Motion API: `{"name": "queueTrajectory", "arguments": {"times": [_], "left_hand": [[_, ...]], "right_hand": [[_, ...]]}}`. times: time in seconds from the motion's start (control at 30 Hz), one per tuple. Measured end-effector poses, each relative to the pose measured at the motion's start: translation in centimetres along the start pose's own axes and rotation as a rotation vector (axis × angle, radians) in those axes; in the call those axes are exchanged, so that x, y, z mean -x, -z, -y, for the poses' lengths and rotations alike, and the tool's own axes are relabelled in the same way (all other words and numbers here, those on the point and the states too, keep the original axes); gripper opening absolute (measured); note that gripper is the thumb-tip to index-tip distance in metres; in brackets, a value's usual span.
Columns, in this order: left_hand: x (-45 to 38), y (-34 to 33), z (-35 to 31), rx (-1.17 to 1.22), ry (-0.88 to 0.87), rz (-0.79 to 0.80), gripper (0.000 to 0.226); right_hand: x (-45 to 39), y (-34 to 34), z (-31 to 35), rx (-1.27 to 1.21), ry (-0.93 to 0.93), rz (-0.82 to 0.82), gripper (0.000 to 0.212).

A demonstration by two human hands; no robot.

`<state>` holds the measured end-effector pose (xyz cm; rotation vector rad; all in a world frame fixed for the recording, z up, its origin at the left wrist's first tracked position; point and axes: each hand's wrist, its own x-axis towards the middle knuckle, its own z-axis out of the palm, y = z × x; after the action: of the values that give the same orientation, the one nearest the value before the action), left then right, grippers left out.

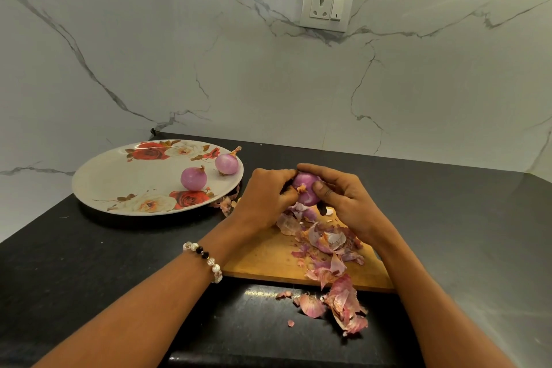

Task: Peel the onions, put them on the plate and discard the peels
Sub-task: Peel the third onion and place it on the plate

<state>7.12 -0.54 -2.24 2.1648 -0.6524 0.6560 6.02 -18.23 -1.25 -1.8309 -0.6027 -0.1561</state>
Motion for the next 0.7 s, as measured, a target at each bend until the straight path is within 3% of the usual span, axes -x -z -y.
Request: {"name": "queueTrajectory", "arguments": {"times": [0.3, 0.43, 0.7], "left_hand": [[0.06, -0.23, -0.36, 0.004, 0.047, -0.086, 0.03], [-0.07, 0.27, -0.17, 0.097, 0.144, -0.146, 0.024], [-0.32, 0.22, -0.59, 0.392, 0.301, -0.099, 0.026]], "right_hand": [[-0.06, -0.02, 0.07, -0.019, 0.049, -0.004, 0.035], [-0.09, 0.03, -0.29, -0.076, 0.045, -0.008, 0.034], [-0.46, 0.33, -0.85, -0.232, -0.018, -0.077, 0.034]]}}
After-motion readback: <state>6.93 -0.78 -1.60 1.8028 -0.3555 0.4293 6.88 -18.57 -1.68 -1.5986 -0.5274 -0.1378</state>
